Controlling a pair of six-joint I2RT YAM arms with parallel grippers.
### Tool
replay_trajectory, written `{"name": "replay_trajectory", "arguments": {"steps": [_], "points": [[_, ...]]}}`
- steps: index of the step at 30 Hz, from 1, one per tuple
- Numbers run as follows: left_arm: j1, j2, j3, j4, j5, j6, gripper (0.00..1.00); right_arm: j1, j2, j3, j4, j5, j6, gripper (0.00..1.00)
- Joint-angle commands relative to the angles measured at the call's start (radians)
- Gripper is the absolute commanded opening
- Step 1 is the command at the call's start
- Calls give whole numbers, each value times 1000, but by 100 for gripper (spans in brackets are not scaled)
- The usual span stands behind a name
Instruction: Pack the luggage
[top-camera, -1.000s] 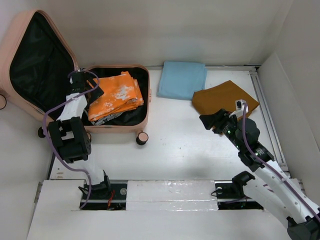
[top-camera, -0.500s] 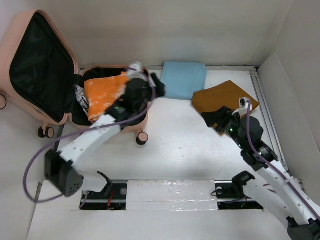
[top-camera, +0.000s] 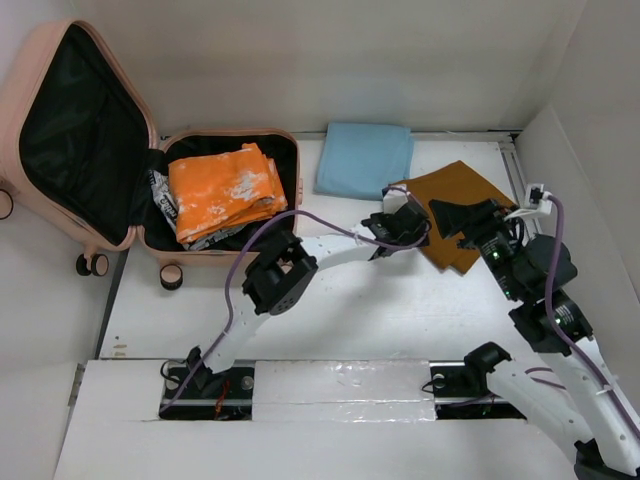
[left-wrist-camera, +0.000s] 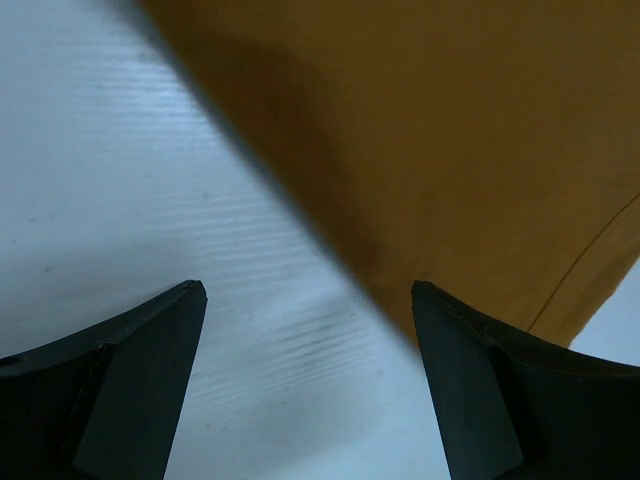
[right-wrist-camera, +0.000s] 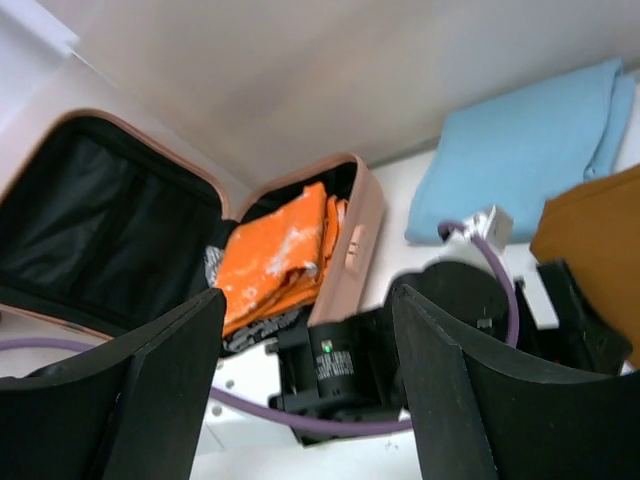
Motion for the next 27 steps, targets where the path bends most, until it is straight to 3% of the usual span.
{"name": "replay_trajectory", "arguments": {"steps": [1, 6, 11, 12, 14, 18, 21, 22, 27], "points": [[12, 30, 124, 15, 7, -47, 80, 7, -7, -31, 2, -28, 4, 73], [21, 162, 229, -5, 33, -68, 74, 7, -7, -53, 22, -39, 13, 73], [21, 229, 283, -5, 76, -68, 54, 7, -7, -53, 22, -39, 13, 73], [21, 239, 269, 13, 92, -68, 33, 7, -7, -53, 22, -29, 13, 73], [21, 225, 254, 26, 101, -44, 1, 7, -16, -62, 22, -29, 13, 73], [21, 102, 105, 87, 89, 11, 0, 7, -16, -71, 43, -40, 13, 73], [21, -55, -117, 130, 64, 59, 0, 7, 4, -94, 65, -60, 13, 73], [12, -183, -307, 168, 32, 82, 0, 7, 26, -94, 76, -69, 13, 73], [12, -370, -606, 179, -23, 82, 0, 7, 48, -116, 109, -78, 24, 73]]}}
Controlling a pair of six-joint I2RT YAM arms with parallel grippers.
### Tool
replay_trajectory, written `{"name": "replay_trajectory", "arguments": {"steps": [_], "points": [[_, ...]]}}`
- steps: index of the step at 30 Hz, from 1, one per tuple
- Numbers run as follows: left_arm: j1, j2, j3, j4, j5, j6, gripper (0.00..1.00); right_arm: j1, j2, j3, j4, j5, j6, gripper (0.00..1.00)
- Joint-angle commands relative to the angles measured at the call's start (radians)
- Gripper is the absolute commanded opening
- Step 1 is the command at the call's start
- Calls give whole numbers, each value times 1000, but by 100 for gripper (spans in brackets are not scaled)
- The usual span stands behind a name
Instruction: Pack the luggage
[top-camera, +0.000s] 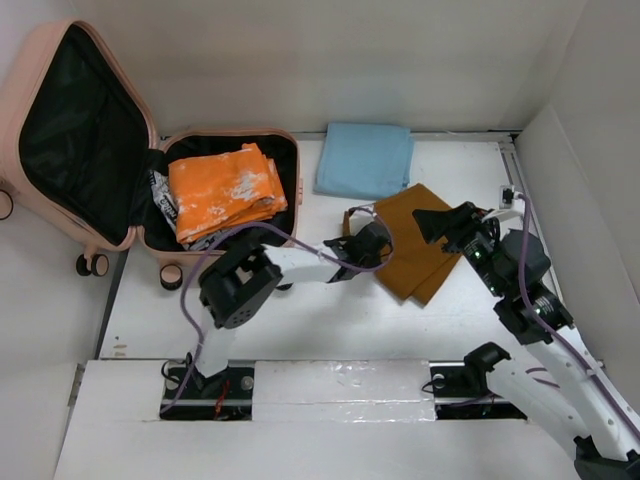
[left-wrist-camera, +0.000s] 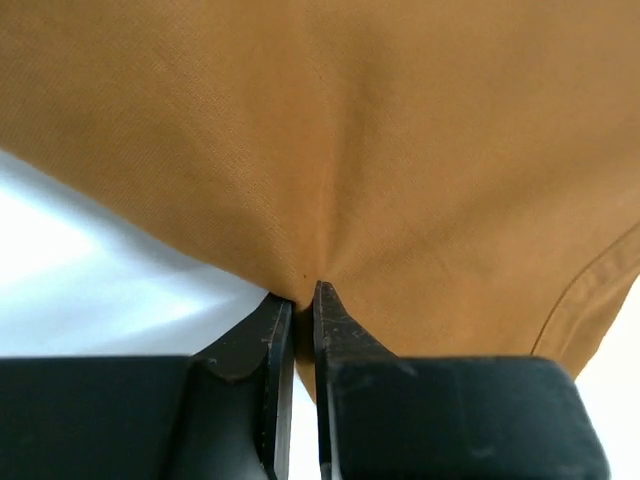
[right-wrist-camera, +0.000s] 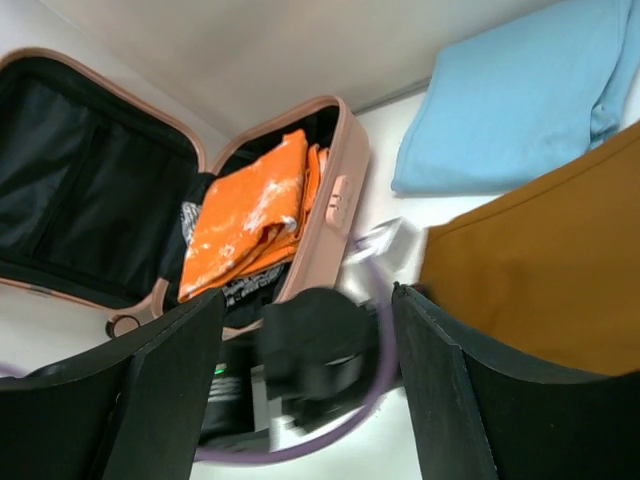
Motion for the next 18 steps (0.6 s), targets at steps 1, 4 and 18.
{"name": "replay_trajectory", "arguments": {"steps": [1, 4, 18], "points": [[6, -179, -171, -60, -69, 35, 4, 16, 13, -13, 76, -35, 14, 73], [15, -239, -271, -75, -42, -5, 46, 16, 36, -13, 94, -44, 14, 73], [6, -115, -253, 19, 93, -238, 68, 16, 45, -32, 94, -55, 14, 73]]}}
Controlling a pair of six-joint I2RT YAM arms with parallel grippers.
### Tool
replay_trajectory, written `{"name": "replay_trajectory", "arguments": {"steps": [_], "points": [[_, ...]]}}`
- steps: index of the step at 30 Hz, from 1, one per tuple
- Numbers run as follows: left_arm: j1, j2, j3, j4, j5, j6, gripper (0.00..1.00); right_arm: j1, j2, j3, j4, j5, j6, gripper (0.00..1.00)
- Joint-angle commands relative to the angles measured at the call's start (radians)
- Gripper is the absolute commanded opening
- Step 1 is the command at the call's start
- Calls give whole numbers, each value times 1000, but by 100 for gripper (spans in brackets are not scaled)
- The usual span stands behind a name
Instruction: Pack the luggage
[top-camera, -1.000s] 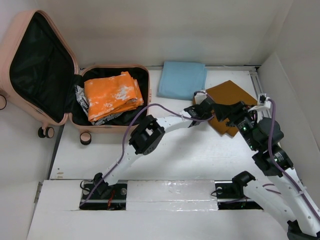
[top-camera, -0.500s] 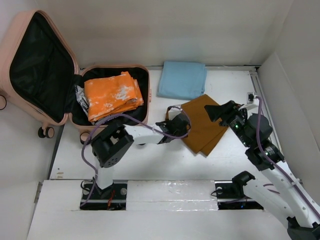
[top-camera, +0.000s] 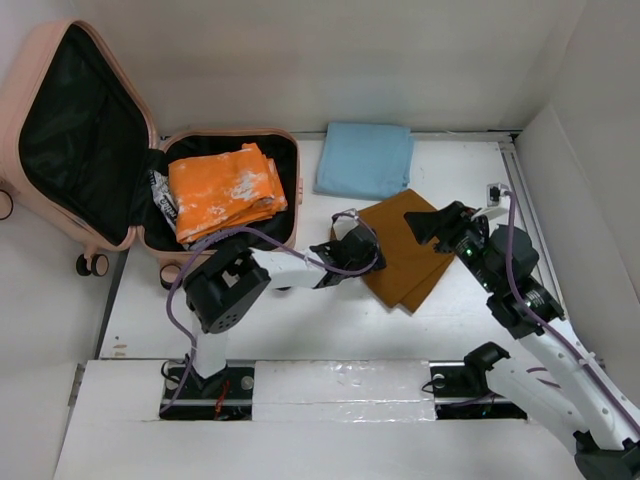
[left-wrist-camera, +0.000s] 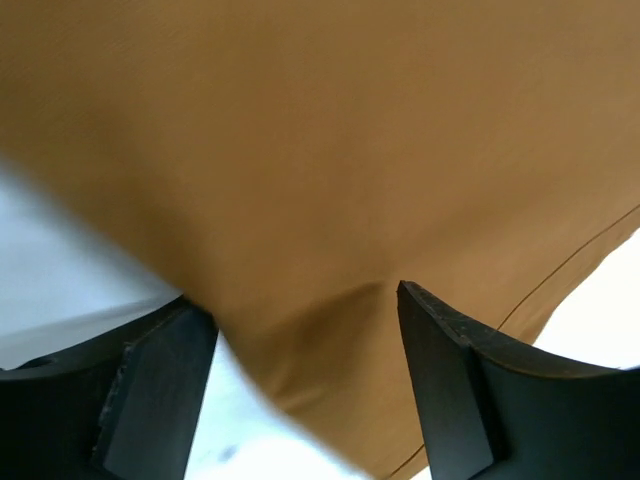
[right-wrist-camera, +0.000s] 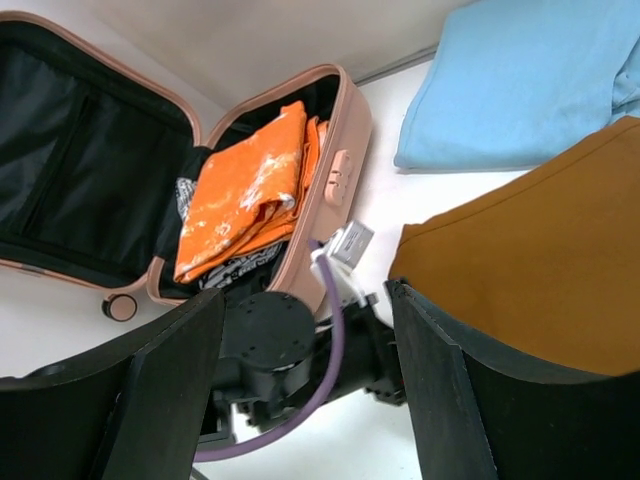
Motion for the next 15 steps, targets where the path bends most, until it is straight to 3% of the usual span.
{"name": "replay_trajectory", "arguments": {"steps": [1, 5, 9, 10, 12, 15], "points": [[-14, 116, 43, -45, 35, -92, 66, 9, -5, -8, 66, -13, 5, 73], [-23, 165, 82, -25, -23, -121, 60, 9, -16, -8, 66, -13, 5, 73], [4, 200, 85, 57, -49, -119, 33, 9, -36, -18, 66, -34, 5, 73], [15, 200, 60, 84, -37, -119, 14, 9, -48, -18, 57, -50, 5, 73], [38, 200, 33, 121, -49, -95, 0, 9, -60, -18, 45, -61, 5, 73], [79, 164, 2, 121, -49, -44, 0, 18, -89, -18, 34, -70, 5, 73]]}}
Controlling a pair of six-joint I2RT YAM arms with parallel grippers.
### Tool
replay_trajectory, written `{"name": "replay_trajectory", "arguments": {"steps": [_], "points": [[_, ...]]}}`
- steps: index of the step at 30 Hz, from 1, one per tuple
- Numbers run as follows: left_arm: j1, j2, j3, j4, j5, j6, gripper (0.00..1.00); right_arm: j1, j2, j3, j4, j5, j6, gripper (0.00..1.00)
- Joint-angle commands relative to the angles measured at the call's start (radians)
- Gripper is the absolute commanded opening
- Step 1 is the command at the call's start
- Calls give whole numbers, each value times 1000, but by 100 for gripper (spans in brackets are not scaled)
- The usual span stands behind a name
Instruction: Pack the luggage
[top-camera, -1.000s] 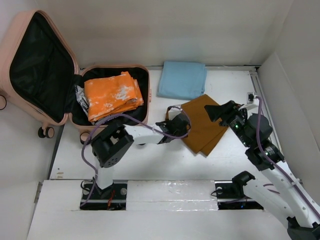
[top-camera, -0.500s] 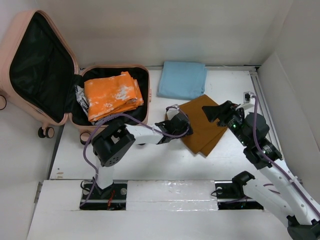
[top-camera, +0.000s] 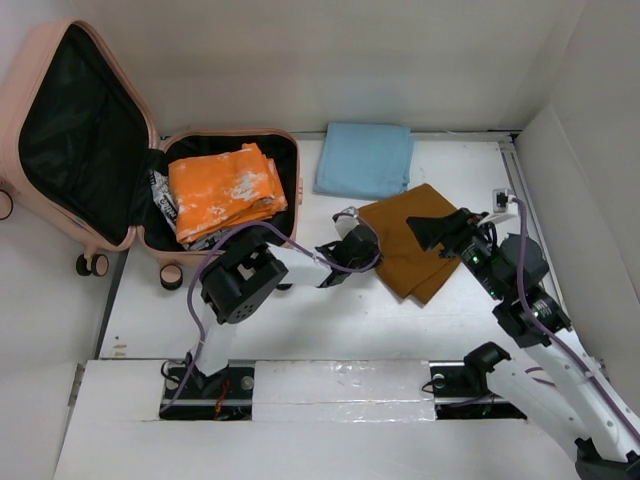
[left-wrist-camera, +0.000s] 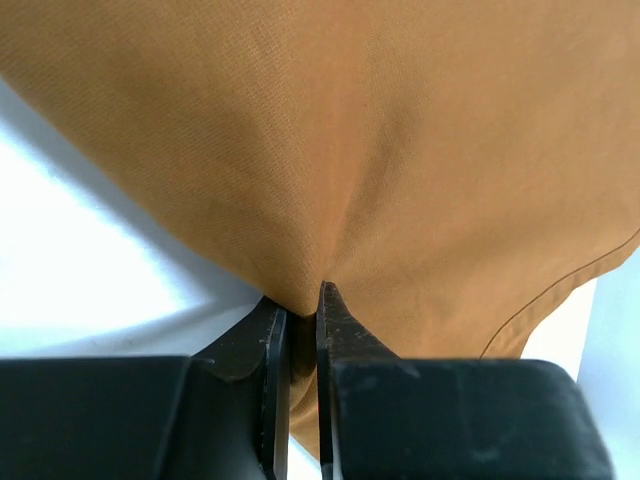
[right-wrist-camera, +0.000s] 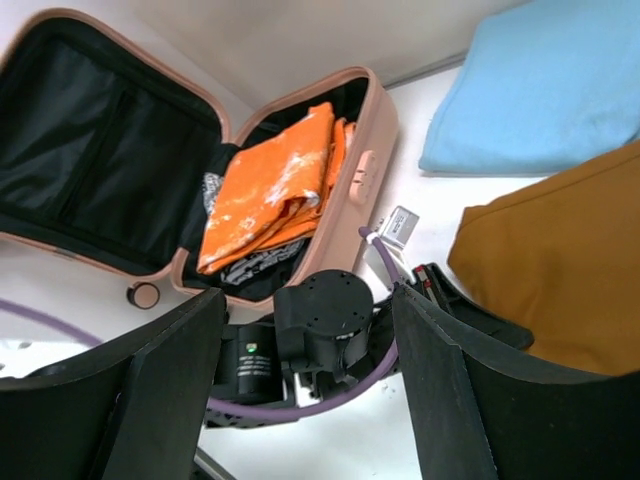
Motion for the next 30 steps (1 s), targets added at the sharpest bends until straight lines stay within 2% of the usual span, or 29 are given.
{"name": "replay_trajectory", "arguments": {"steps": [1, 4, 5, 7, 11, 16, 20, 21, 23, 24, 26, 27, 30], "points": [[60, -8, -77, -47, -54, 79, 0, 17, -28, 4, 29, -31, 4, 73], [80, -99, -114, -28, -54, 192, 0, 17, -37, 4, 29, -40, -5, 73], [80, -125, -114, -43, -54, 193, 0, 17, -37, 4, 29, -40, -5, 73], [80, -201, -86, -77, -54, 291, 0, 17, -37, 4, 29, -40, -5, 73], [80, -310, 21, -261, -54, 482, 0, 17, -28, 4, 47, -40, -14, 73], [160, -441, 169, -468, -66, 656, 0, 17, -17, 4, 69, -30, -23, 73], [296, -490, 335, -622, -106, 792, 0, 17, 6, 4, 100, -20, -23, 73], [386, -490, 360, -637, -88, 809, 0, 17, 6, 4, 110, -20, -23, 73], [483, -470, 415, -675, -36, 844, 0, 17, 18, 4, 110, -20, -23, 73], [572, -456, 415, -676, -36, 857, 0, 17, 18, 4, 110, -31, -23, 73], [667, -447, 428, -676, -13, 874, 0, 17, 9, -5, 110, -31, -23, 73], [764, -447, 428, -653, 19, 886, 0, 17, 9, -17, 110, -31, -23, 73], [913, -447, 365, -598, 96, 886, 0, 17, 0, -43, 110, -31, -23, 73]]}}
